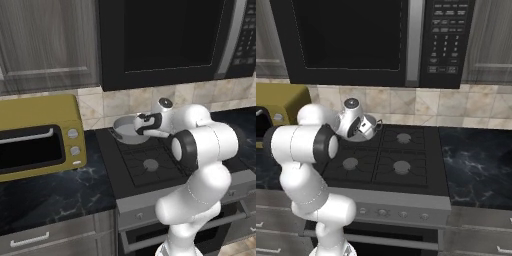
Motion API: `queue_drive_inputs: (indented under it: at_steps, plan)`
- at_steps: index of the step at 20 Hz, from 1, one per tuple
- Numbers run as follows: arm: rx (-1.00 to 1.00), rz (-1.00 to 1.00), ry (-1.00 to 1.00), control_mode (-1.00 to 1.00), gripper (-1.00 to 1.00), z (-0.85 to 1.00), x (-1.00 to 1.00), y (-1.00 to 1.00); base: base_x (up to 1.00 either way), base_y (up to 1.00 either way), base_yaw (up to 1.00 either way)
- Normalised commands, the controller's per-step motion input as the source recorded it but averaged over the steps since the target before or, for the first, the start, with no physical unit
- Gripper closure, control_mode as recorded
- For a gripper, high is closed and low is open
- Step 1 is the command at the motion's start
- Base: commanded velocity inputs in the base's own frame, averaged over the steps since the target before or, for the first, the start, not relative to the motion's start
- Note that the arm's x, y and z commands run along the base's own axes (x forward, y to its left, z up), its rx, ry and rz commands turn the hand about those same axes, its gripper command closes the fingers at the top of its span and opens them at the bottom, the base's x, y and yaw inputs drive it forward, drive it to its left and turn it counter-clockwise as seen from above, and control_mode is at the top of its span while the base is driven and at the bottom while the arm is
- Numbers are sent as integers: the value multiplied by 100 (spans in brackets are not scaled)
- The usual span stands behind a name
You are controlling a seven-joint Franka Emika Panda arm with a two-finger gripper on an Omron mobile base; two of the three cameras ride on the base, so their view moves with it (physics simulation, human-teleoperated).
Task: Move the pot and pan from the stove into the sink.
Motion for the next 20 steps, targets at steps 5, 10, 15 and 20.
queue_drive_inputs:
  at_steps: [5, 10, 15, 20]
  plan:
    - [-4, 0, 4, -100, -100, -27, 28, 4, 0, 0, 0]
    - [-4, 0, 1, -100, -100, -22, 33, 8, 0, 0, 0]
    - [-4, 0, 1, -100, -100, -24, 30, 7, 0, 0, 0]
    - [-4, 0, 1, -100, -100, -25, 21, 2, 0, 0, 0]
